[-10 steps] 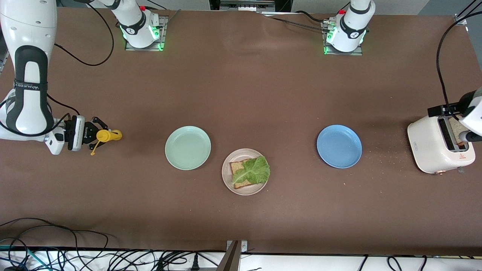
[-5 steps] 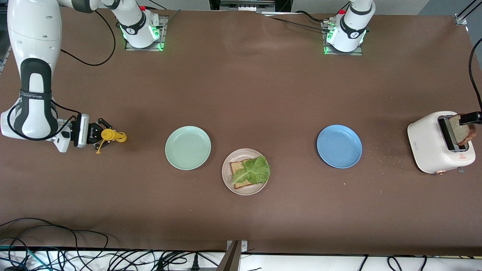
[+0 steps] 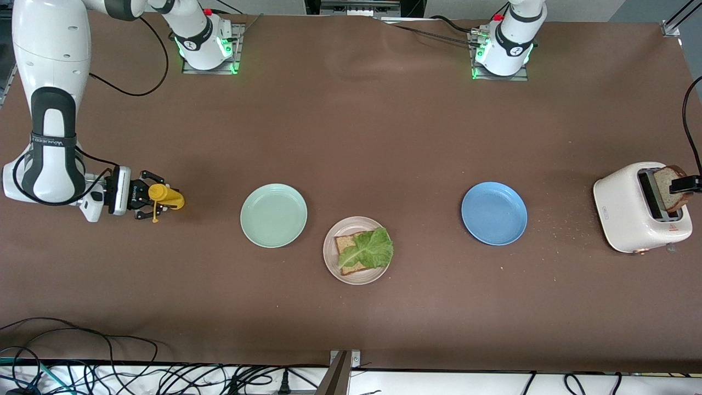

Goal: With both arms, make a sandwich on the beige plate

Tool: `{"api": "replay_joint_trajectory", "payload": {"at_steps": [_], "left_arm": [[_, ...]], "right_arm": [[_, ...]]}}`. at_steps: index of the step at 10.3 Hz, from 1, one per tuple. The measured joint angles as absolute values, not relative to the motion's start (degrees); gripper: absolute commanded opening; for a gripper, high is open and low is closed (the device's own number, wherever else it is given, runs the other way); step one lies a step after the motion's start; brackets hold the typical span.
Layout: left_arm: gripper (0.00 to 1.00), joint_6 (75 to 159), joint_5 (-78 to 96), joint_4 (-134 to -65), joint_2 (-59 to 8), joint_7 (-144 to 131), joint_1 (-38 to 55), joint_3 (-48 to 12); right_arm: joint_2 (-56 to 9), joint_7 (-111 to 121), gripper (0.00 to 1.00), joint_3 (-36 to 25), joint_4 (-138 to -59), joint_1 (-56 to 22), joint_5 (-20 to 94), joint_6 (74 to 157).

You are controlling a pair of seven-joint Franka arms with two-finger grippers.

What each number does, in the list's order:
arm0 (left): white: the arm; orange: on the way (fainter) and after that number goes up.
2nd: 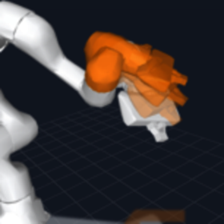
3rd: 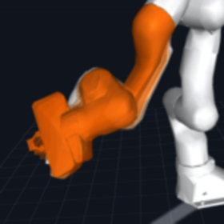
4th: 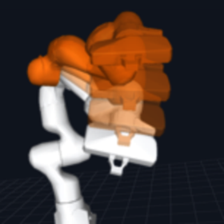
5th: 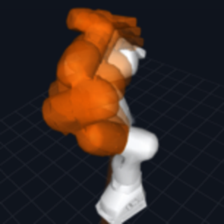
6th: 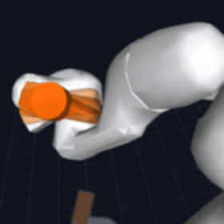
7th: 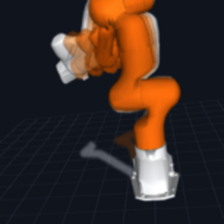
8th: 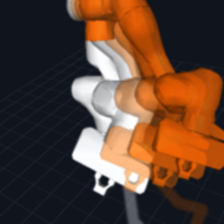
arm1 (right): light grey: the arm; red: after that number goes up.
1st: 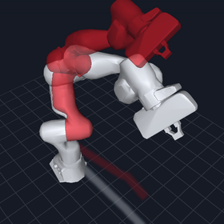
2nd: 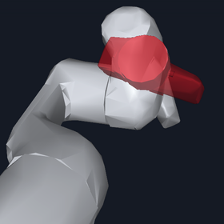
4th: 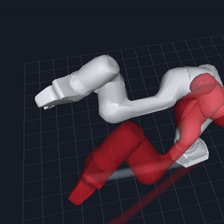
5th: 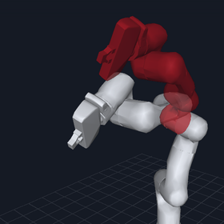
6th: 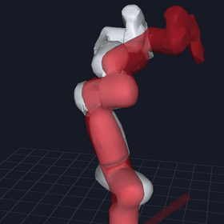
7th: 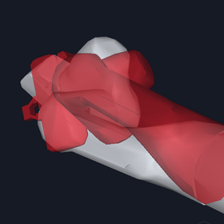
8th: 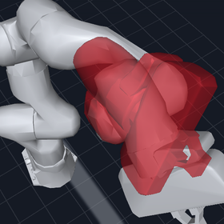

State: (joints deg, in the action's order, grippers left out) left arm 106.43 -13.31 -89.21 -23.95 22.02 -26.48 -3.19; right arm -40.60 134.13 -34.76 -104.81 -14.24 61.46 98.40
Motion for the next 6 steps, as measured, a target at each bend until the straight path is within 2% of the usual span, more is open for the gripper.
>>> {"api": "replay_joint_trajectory", "payload": {"at_steps": [3,4,5,6], "left_arm": [[0.96,110.02,-13.31,-93.02,-23.88,22.08,-28.34,-3.22],[0.84,111.51,-13.31,-94.38,-23.86,22.12,-29.02,-3.21],[0.41,112.40,-13.31,-95.30,-23.85,22.19,-29.40,-3.22],[0.07,112.58,-13.31,-95.78,-23.80,22.19,-29.54,-3.23]], "right_arm": [[-40.73,134.71,1.00,-34.73,-104.81,-12.02,61.68,98.36],[-40.95,135.06,1.00,-34.73,-104.81,-10.84,61.68,98.36],[-41.11,135.37,1.00,-34.73,-104.78,-9.69,61.68,98.36],[-41.13,135.47,1.00,-34.73,-104.48,-8.58,61.53,98.38]]}}
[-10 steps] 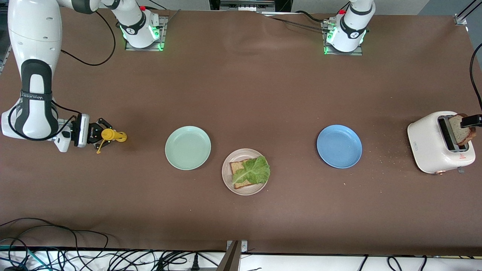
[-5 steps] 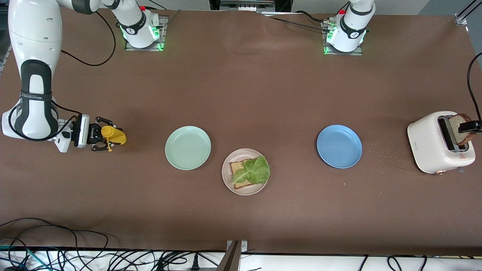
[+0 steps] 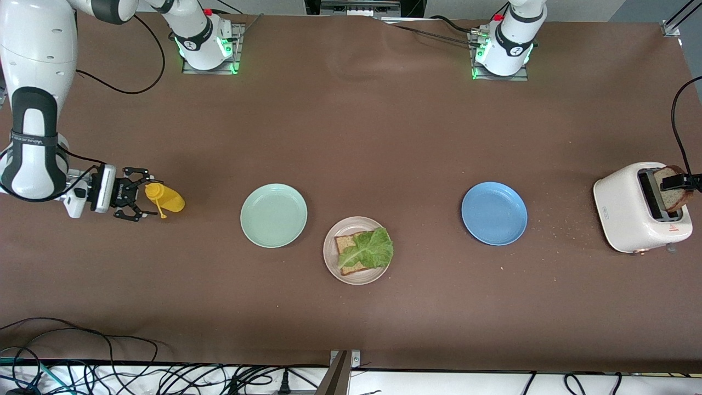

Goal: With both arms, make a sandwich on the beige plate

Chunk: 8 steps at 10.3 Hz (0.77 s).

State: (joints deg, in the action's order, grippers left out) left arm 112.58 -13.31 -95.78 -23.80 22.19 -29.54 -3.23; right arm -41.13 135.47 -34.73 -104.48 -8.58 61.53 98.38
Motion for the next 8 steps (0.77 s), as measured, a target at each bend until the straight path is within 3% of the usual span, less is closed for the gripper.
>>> {"api": "replay_joint_trajectory", "payload": {"at_steps": [1,8], "left_arm": [[0.00,112.58,-13.31,-95.92,-23.71,22.19,-29.56,-3.28],[0.00,112.14,-13.31,-95.58,-22.74,22.28,-29.62,-3.72]], "right_arm": [[-41.13,135.39,1.00,-34.75,-103.50,-7.70,61.12,98.41],[-40.59,110.30,1.00,-35.00,-83.74,-2.61,50.97,92.38]]}}
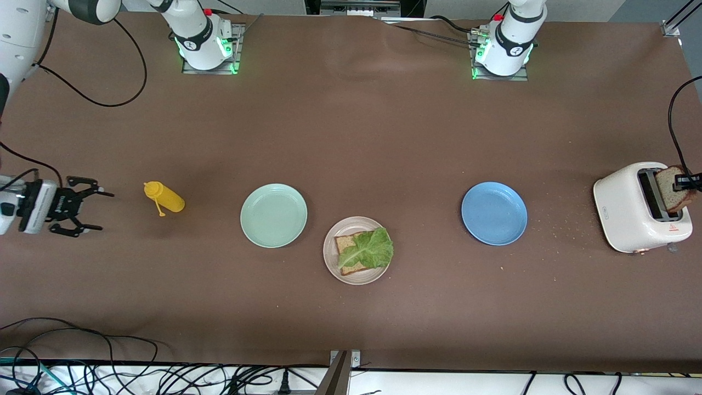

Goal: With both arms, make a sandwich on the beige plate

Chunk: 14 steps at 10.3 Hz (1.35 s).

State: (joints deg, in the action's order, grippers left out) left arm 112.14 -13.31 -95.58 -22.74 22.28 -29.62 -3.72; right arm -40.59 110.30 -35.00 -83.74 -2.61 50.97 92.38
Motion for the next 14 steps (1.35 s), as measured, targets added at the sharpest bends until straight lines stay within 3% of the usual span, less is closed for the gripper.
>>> {"api": "replay_joint_trajectory", "payload": {"at_steps": [6,10,14], "left_arm": [[0.00,94.00,-4.11,-79.66,-20.65,22.87,-28.64,-7.04],[0.00,88.05,8.76,-78.77,-21.40,22.86,-24.47,-7.17],[0.00,85.79,22.39,-79.10,-25.17,18.44,-17.13,-7.28]], "right_arm": [[-38.95,75.43,1.00,-37.24,-69.30,-2.79,47.80,76.04],[-38.83,69.08,1.00,-37.24,-66.58,-5.17,44.07,75.63],[-38.42,45.38,1.00,-37.22,-62.14,-7.76,43.84,75.63]]}}
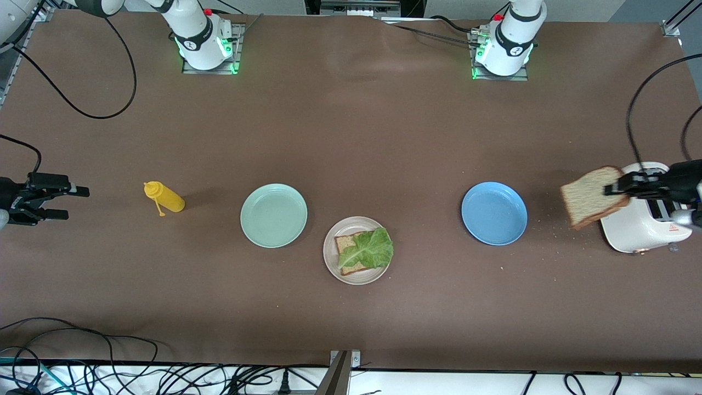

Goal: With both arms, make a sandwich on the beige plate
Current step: 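Carry the bread slice with the left gripper over the beige plate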

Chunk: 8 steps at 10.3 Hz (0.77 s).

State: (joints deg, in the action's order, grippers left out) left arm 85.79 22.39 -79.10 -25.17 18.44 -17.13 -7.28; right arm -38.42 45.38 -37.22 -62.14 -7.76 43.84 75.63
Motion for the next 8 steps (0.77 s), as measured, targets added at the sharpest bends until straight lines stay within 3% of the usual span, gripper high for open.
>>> {"api": "replay_joint_trajectory", "payload": {"at_steps": [4,8], "left_arm": [[0.00,86.32,43.47,-79.37,-34.85,15.85,-11.73,-7.34],[0.00,97.31,56.55,-80.73,-40.57,15.79,-3.49,-7.44]], "right_arm": [[-36.74,35.66,1.00,-37.86,-60.47,-8.51,35.42,75.33],[-34.06,21.53,1.00,-37.93,-60.26,-17.03,26.30,73.26]]}}
